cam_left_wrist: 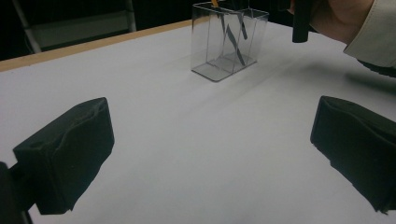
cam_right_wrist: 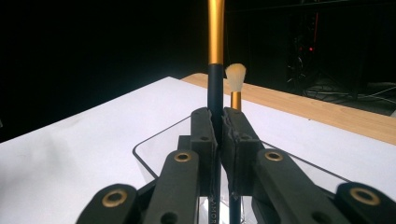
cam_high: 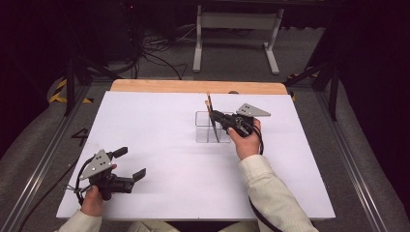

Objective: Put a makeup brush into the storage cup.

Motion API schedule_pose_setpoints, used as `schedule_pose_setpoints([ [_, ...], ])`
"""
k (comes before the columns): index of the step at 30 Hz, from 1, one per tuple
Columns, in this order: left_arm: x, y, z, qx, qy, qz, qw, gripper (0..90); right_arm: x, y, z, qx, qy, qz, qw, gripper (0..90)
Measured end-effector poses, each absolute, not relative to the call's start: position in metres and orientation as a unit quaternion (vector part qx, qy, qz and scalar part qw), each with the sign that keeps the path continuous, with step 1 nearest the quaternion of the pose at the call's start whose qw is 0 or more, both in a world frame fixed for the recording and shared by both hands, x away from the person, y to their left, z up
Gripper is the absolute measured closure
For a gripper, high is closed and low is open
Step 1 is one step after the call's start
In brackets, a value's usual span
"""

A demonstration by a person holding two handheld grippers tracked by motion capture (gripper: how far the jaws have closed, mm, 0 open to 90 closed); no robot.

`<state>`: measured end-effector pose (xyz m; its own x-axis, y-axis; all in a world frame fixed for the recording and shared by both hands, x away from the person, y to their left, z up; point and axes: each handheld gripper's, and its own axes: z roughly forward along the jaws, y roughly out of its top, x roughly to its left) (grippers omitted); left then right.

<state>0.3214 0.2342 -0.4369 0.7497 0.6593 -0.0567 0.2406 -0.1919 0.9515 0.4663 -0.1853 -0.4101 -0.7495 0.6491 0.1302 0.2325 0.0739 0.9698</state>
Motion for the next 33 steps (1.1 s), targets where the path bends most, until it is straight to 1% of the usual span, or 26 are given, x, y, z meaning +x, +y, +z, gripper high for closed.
schedule_pose_setpoints([
  [1, 0.321, 0.234, -0.437, 0.749, 0.3, 0.187, 0.56, 0.3, 0.466, -0.185, -0.41, 0.308, 0.713, 0.607, 0.171, 83.8],
  [2, 0.321, 0.234, -0.437, 0.749, 0.3, 0.188, 0.56, 0.3, 0.466, -0.185, -0.41, 0.307, 0.713, 0.607, 0.169, 81.2],
  [3, 0.322, 0.234, -0.437, 0.75, 0.298, 0.188, 0.56, 0.3, 0.466, -0.185, -0.41, 0.307, 0.712, 0.608, 0.169, 73.6],
  [4, 0.321, 0.234, -0.437, 0.749, 0.3, 0.187, 0.56, 0.3, 0.466, -0.184, -0.41, 0.31, 0.709, 0.611, 0.17, 61.5],
  [5, 0.322, 0.234, -0.437, 0.75, 0.298, 0.189, 0.559, 0.3, 0.465, -0.184, -0.409, 0.315, 0.704, 0.613, 0.173, 52.4],
  [9, 0.321, 0.234, -0.437, 0.747, 0.301, 0.186, 0.563, 0.3, 0.457, -0.186, -0.402, 0.312, 0.692, 0.624, 0.187, 27.7],
  [11, 0.322, 0.234, -0.436, 0.748, 0.3, 0.187, 0.562, 0.3, 0.453, -0.189, -0.396, 0.309, 0.69, 0.626, 0.192, 21.0],
  [14, 0.322, 0.234, -0.436, 0.75, 0.298, 0.187, 0.56, 0.3, 0.445, -0.194, -0.386, 0.299, 0.69, 0.626, 0.204, 15.2],
  [20, 0.322, 0.234, -0.436, 0.749, 0.3, 0.188, 0.56, 0.3, 0.432, -0.202, -0.373, 0.288, 0.696, 0.623, 0.213, 10.5],
  [25, 0.321, 0.234, -0.435, 0.747, 0.302, 0.188, 0.562, 0.3, 0.42, -0.215, -0.363, 0.275, 0.707, 0.613, 0.221, 3.0],
  [33, 0.32, 0.237, -0.434, 0.745, 0.304, 0.192, 0.562, 0.3, 0.402, -0.238, -0.354, 0.298, 0.708, 0.605, 0.209, 2.7],
])
